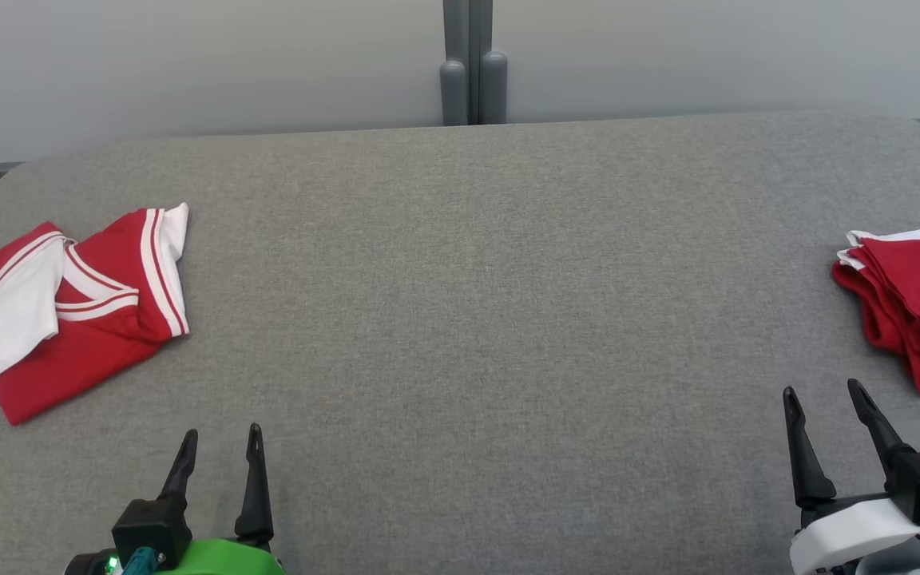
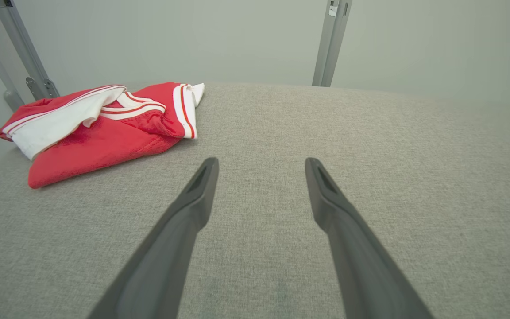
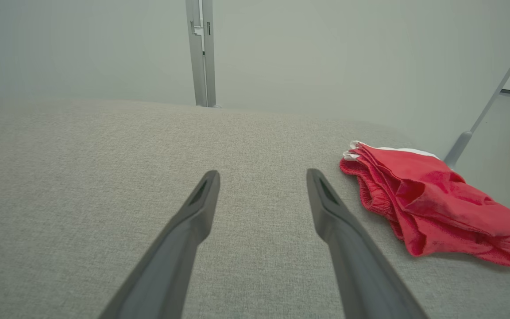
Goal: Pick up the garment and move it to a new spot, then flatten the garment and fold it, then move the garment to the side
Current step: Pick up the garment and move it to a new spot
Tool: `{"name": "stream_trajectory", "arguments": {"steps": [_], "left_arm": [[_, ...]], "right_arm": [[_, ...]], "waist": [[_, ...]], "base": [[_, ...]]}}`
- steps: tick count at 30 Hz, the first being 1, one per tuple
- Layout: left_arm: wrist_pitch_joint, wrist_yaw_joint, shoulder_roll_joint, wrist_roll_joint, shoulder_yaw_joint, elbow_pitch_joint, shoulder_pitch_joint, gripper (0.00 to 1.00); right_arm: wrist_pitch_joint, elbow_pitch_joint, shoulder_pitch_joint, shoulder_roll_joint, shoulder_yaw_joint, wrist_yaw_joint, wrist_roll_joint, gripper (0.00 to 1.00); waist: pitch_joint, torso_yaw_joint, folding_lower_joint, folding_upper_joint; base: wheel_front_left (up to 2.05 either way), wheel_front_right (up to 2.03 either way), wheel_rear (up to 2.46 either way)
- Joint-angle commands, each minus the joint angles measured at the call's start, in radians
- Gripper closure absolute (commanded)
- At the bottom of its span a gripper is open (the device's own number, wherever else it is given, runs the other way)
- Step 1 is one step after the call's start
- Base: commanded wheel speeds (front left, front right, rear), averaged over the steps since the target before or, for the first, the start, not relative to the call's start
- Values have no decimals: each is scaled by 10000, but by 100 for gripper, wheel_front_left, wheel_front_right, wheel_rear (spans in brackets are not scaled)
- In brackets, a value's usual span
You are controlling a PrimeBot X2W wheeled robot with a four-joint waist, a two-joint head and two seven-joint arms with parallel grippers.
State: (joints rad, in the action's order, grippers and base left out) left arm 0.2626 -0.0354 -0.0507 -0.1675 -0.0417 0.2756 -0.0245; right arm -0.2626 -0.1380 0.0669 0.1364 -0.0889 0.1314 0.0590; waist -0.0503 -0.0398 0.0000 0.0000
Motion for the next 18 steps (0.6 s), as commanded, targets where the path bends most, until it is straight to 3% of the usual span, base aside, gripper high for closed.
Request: {"name": "stream_trajectory", "arguments": {"steps": [1, 7, 18], "left_arm": [[32, -7, -9, -4, -17, -17, 9, 0], [31, 163, -12, -165, -112, -131, 62, 0], [32, 368, -15, -436, -227, -382, -446, 0]], "right_arm": [[-30, 12, 82, 12, -8, -14, -17, 0], [-30, 70, 46, 56, 74, -15, -19, 0], [-30, -82, -54, 95, 710, -16, -28, 0]], "waist": [[-13, -103, 0, 0], [21, -956, 0, 0], [498, -3971, 0, 0]], "base": [[0, 0, 0], [0, 0, 0], [0, 0, 0]]}}
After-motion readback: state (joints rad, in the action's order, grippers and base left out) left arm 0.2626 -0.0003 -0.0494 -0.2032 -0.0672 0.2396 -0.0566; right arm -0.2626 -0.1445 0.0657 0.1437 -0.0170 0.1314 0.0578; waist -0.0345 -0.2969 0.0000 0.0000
